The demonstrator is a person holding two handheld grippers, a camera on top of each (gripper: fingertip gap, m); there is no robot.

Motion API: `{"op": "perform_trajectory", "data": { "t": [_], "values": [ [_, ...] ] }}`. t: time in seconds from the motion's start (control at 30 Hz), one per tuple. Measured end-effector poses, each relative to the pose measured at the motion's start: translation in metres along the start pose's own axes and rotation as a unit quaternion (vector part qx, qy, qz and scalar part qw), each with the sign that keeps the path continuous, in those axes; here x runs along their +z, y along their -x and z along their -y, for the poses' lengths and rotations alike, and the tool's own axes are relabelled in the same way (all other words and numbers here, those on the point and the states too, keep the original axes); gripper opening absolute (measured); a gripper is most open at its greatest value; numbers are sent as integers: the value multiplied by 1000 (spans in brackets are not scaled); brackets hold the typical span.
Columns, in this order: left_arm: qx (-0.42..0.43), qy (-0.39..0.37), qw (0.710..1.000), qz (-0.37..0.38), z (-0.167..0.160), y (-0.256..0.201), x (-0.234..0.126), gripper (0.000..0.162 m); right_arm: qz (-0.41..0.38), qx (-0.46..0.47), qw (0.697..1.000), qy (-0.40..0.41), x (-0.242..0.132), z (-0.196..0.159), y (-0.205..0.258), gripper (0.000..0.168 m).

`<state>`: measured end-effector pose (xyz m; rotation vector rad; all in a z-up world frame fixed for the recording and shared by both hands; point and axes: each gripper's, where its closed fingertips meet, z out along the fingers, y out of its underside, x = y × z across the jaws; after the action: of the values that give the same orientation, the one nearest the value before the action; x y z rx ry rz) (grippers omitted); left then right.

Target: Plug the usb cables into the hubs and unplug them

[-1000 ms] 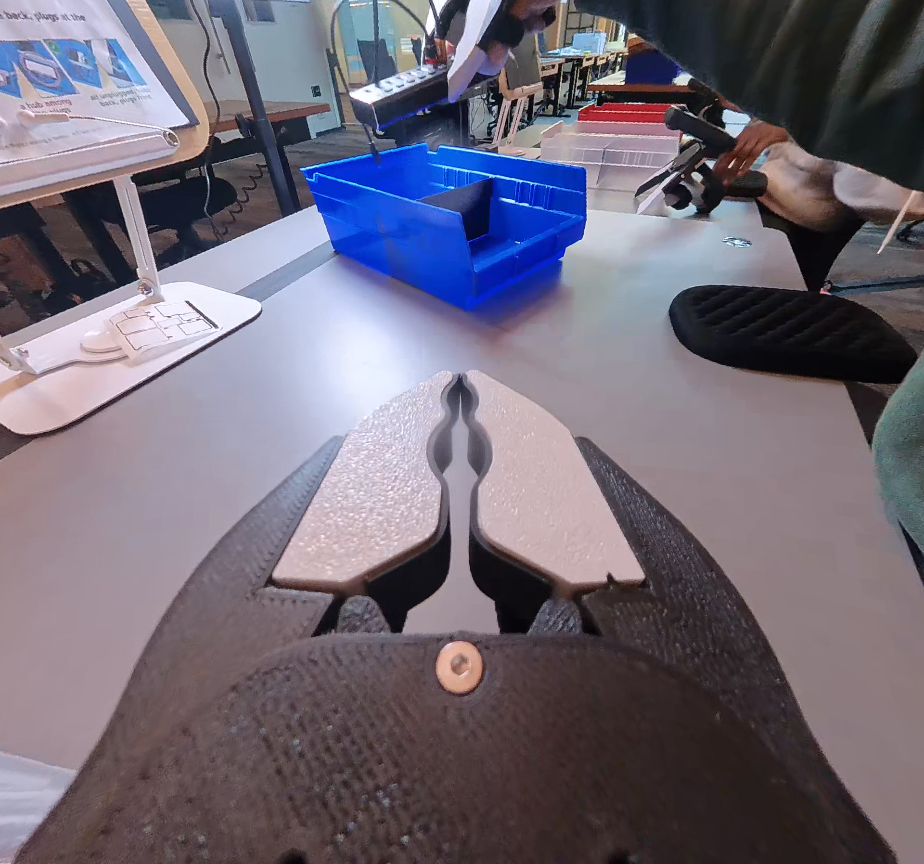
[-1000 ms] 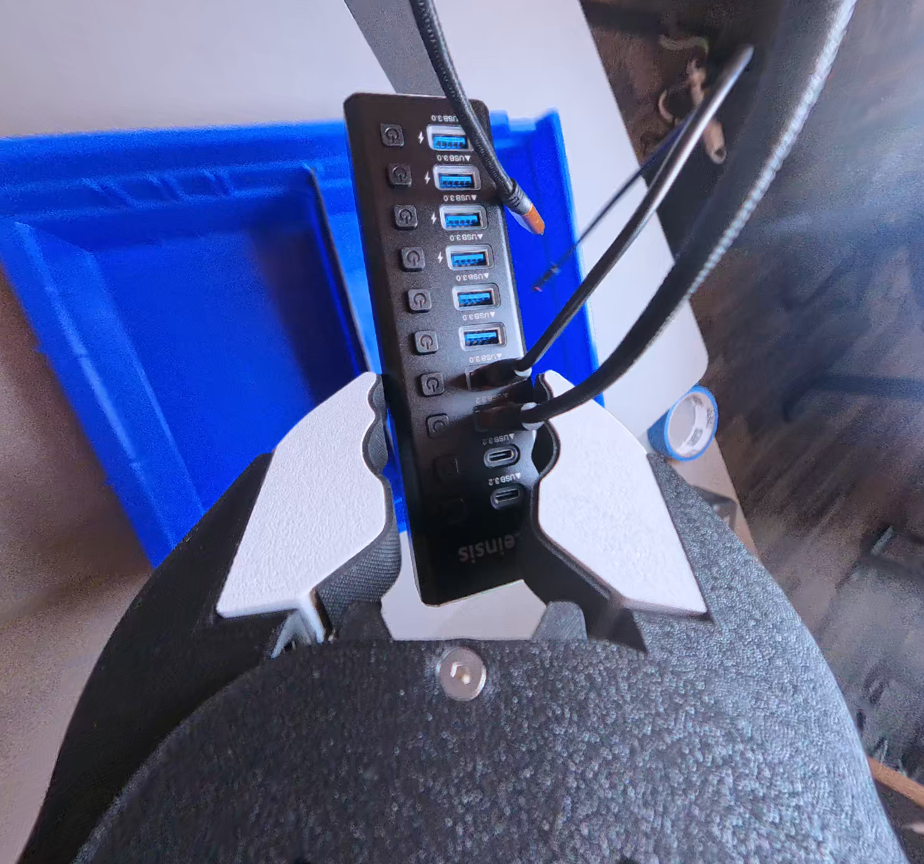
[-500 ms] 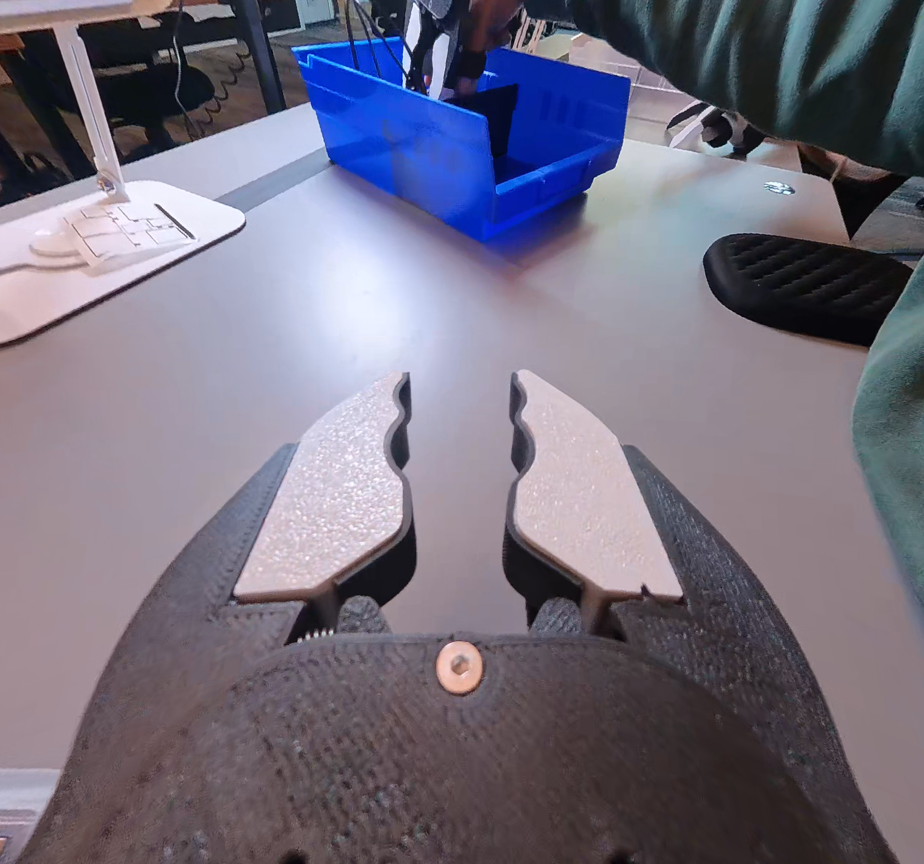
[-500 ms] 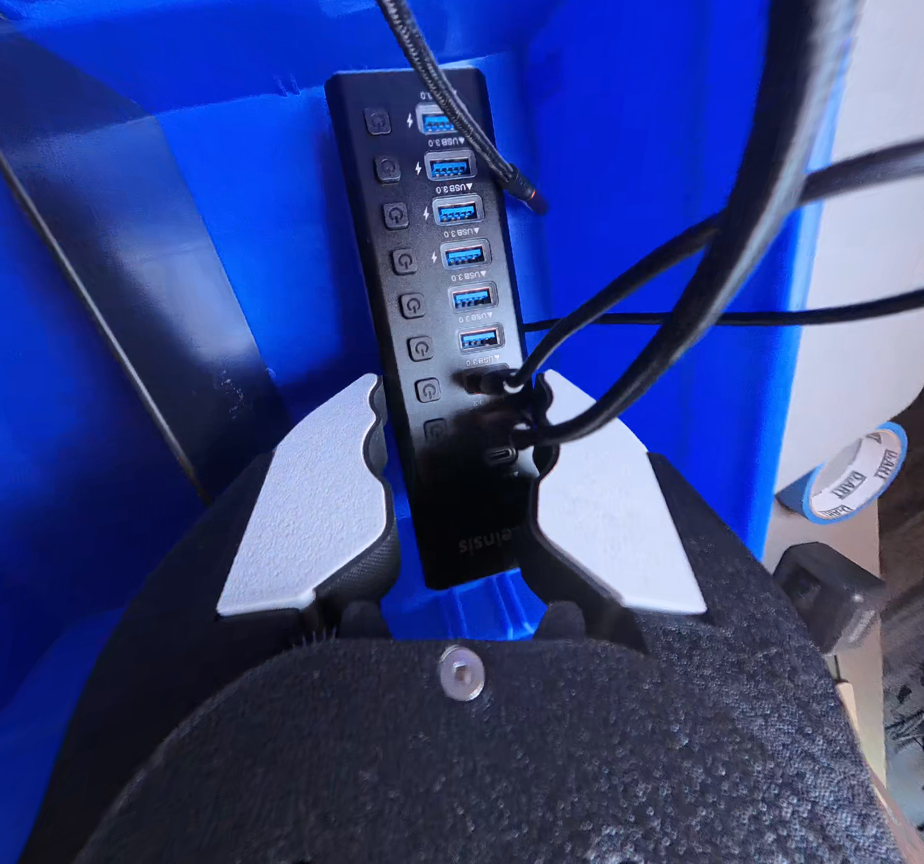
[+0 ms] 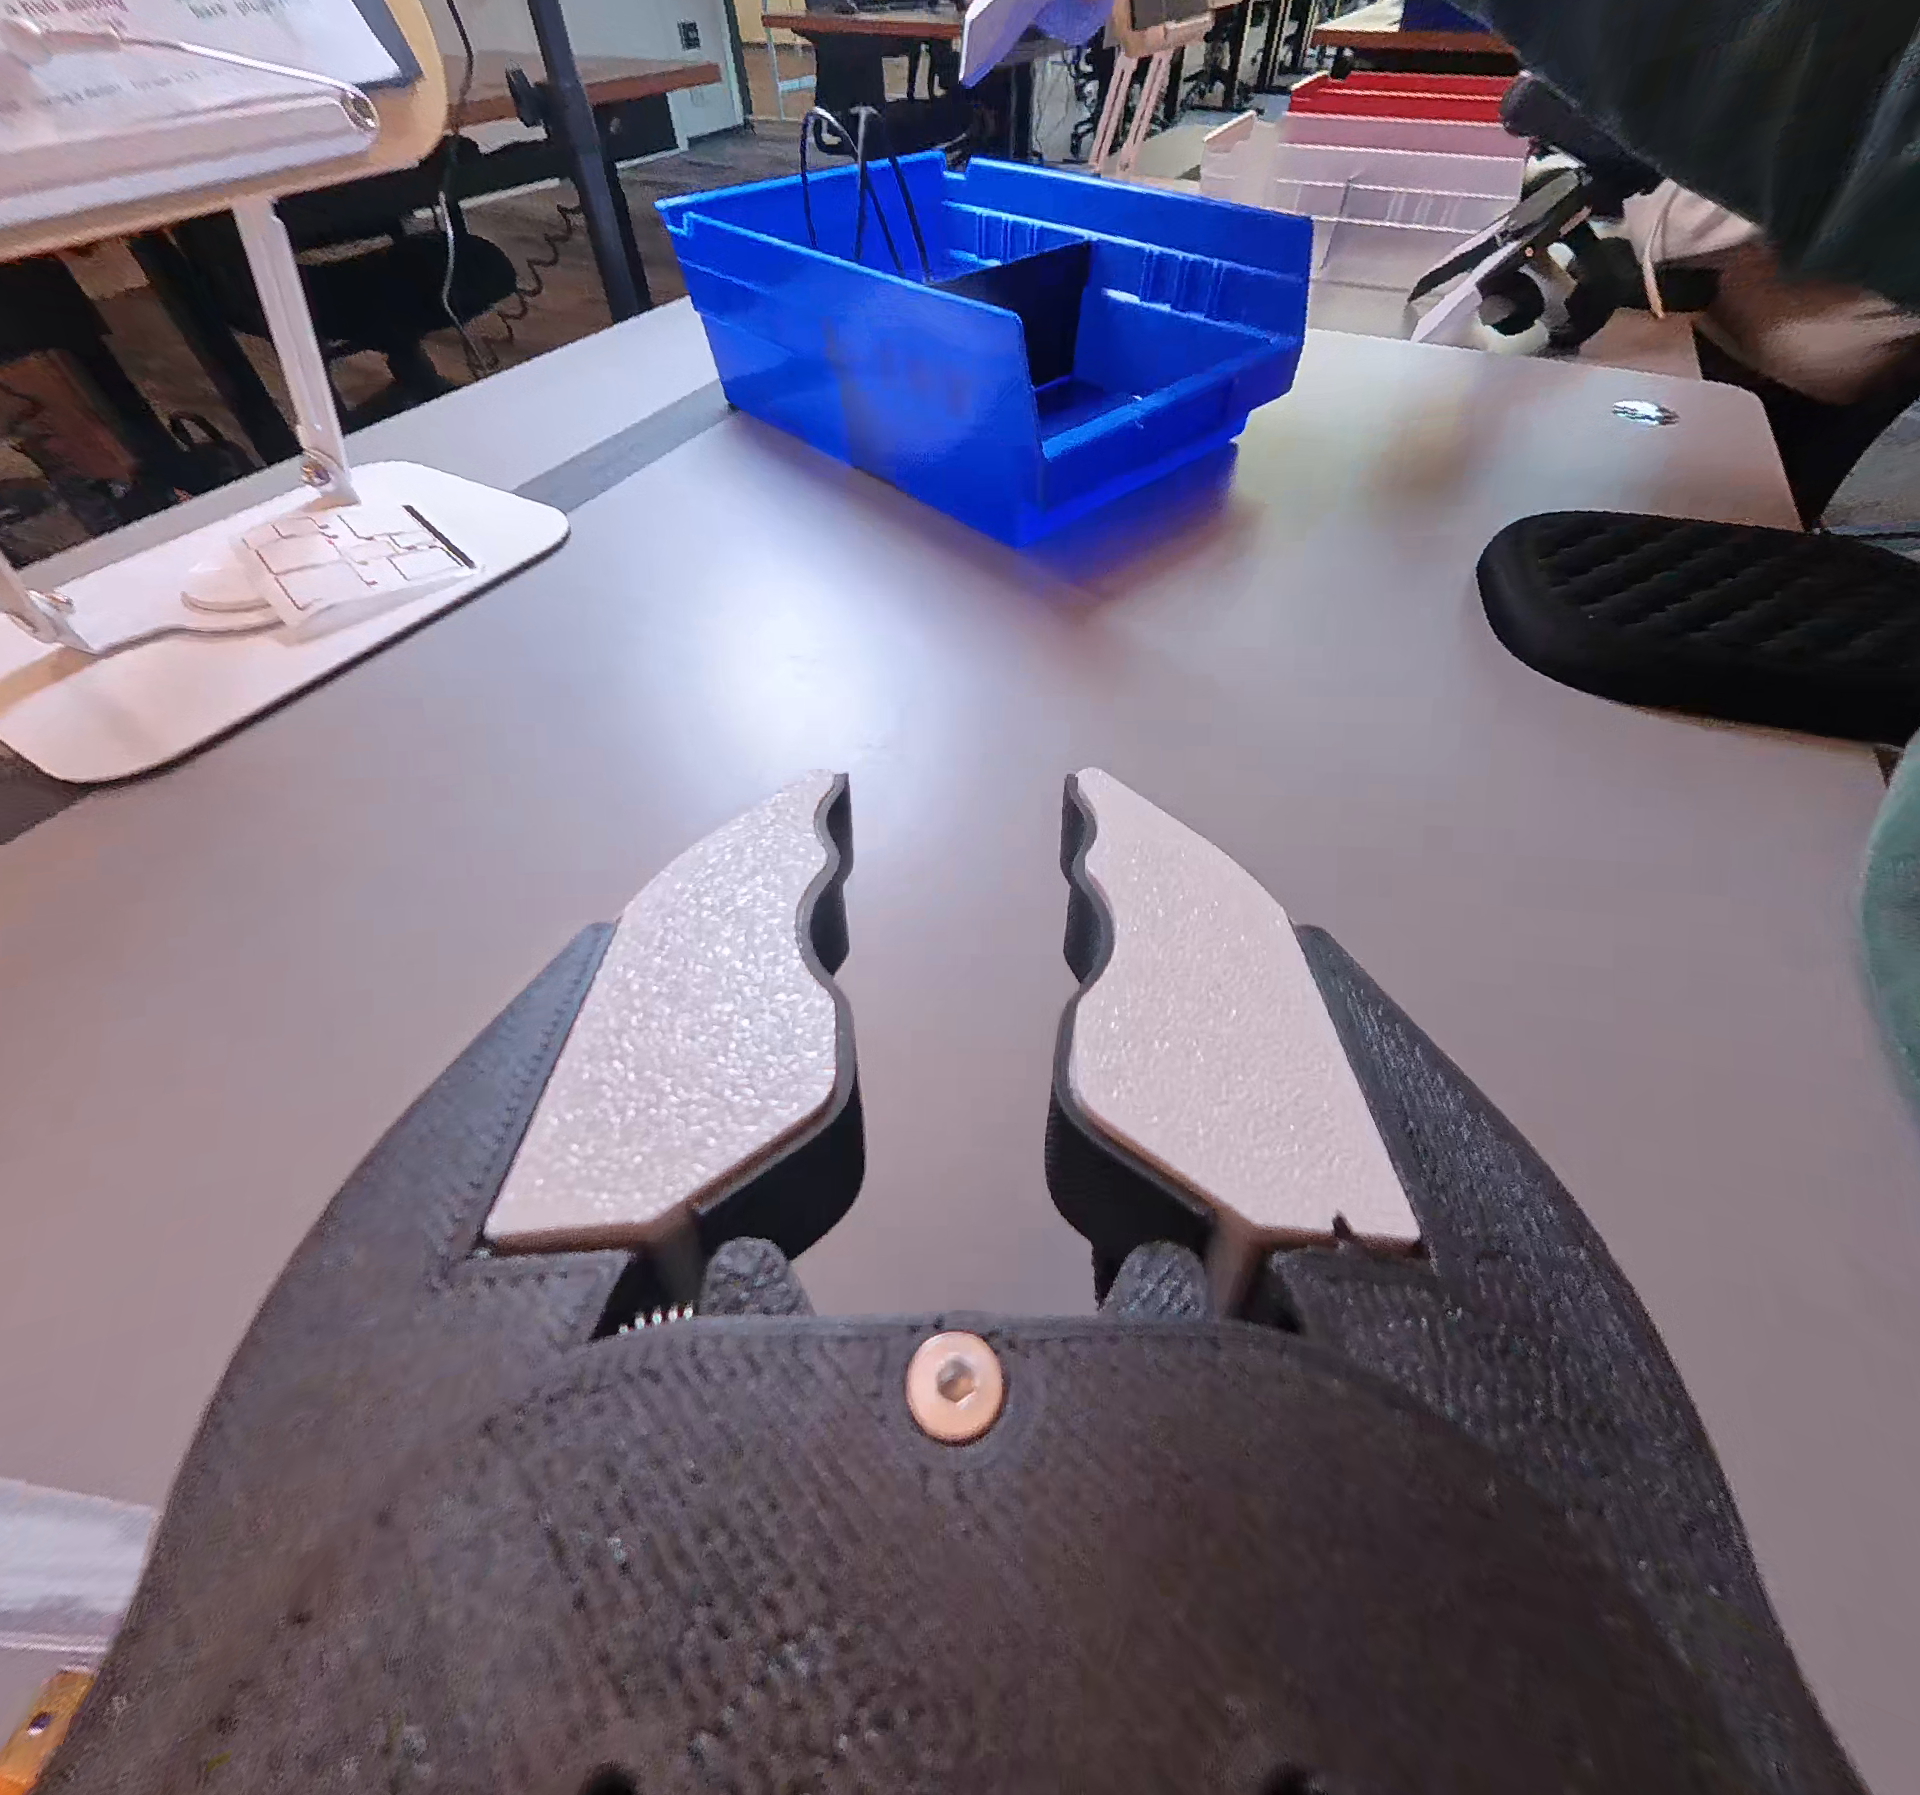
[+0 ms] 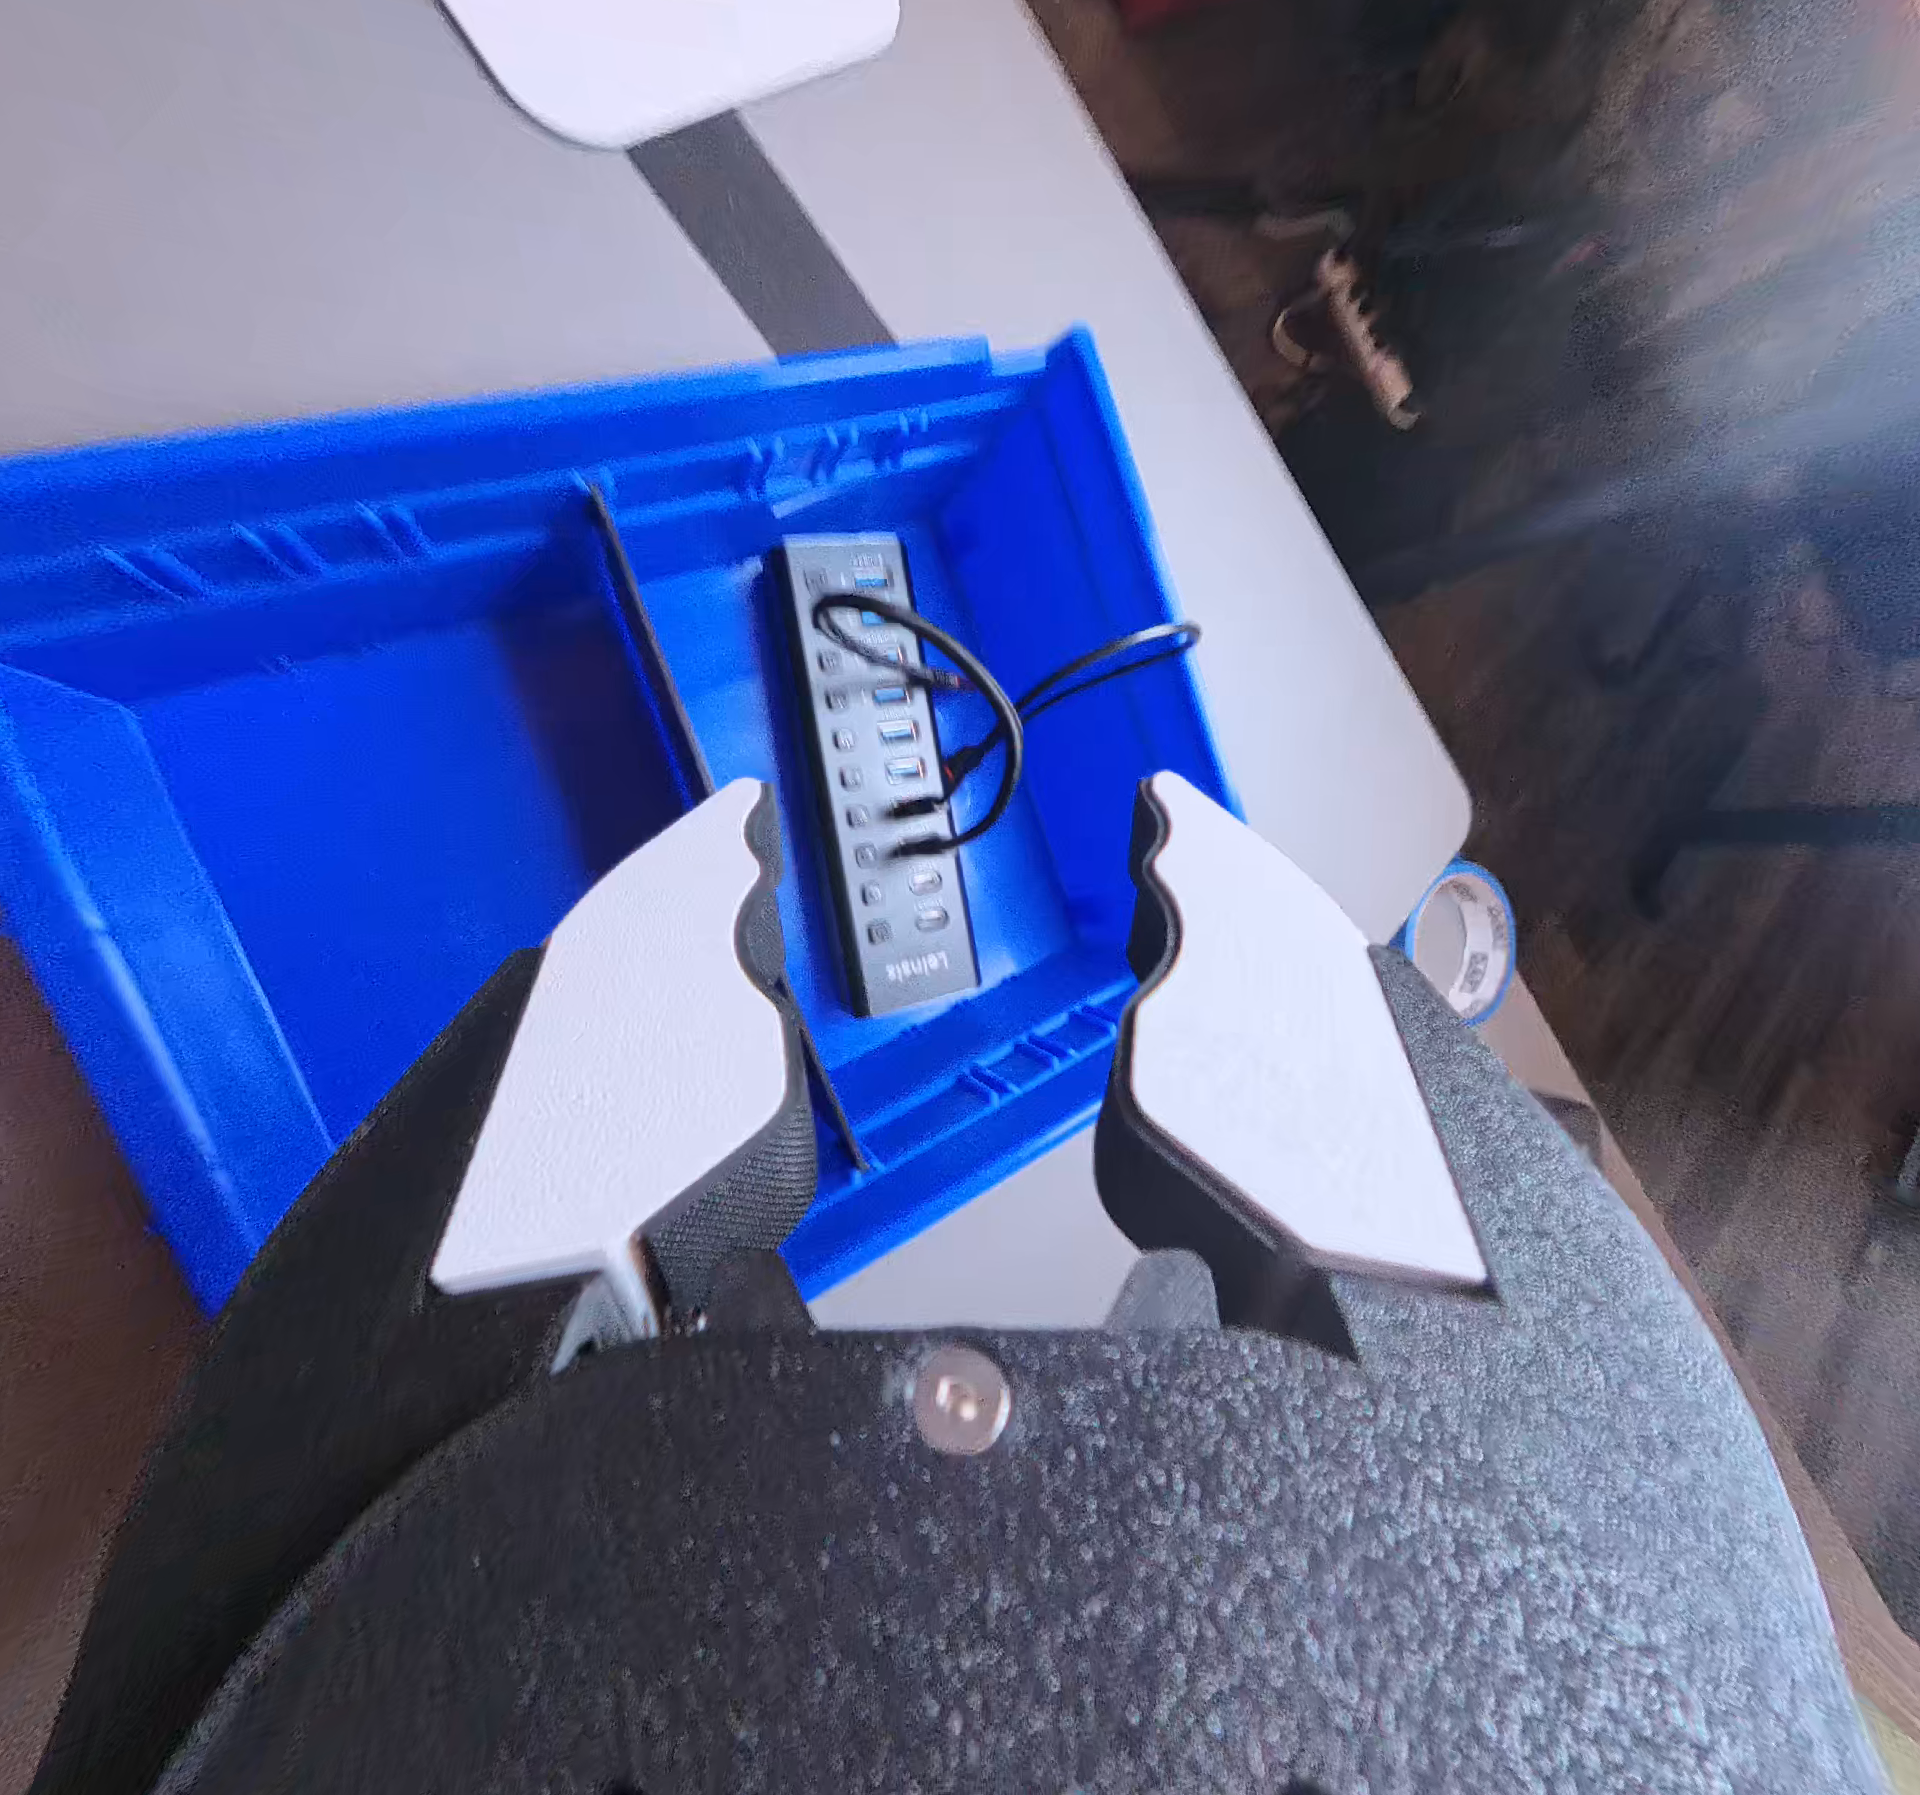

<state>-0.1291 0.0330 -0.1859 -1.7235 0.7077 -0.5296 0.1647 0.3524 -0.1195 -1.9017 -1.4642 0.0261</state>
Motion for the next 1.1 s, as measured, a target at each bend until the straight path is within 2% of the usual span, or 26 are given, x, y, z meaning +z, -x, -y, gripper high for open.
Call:
{"op": "perform_trajectory", "data": {
  "t": [0.1, 0.2, 0.3, 0.37, 0.43, 0.53, 0.7, 0.83, 0.97, 1.1],
  "values": [
    [8, -21, 1000, 14, 13, 3, -10, 34, -20, 26, 992, -122, -42, 36, 34, 61],
    [36, -56, 996, 64, 36, 19, -34, 24, 7, 61, 972, -227, -77, 57, 94, 56],
    [57, -78, 982, 163, 61, 60, -83, 16, 40, 76, 957, -278, -96, 54, 163, 50],
    [66, -56, 969, 232, 66, 97, -121, 17, 61, 78, 952, -291, -101, 44, 205, 43],
    [58, -14, 956, 289, 63, 139, -155, 20, 90, 83, 949, -292, -100, 31, 241, 42],
    [42, 87, 941, 326, 44, 199, -189, 19, 126, 103, 941, -296, -97, 15, 274, 40],
    [21, 255, 914, 314, -3, 264, -206, 21, 145, 124, 936, -297, -87, -3, 289, 37],
    [51, 389, 861, 323, -28, 300, -215, 22, 162, 134, 932, -297, -80, -5, 293, 36],
    [101, 475, 807, 336, -32, 325, -220, 22, 168, 130, 929, -304, -78, -2, 295, 37],
    [166, 585, 742, 280, -38, 326, -210, 21, 180, 131, 926, -304, -73, 3, 295, 36]
  ]
}}
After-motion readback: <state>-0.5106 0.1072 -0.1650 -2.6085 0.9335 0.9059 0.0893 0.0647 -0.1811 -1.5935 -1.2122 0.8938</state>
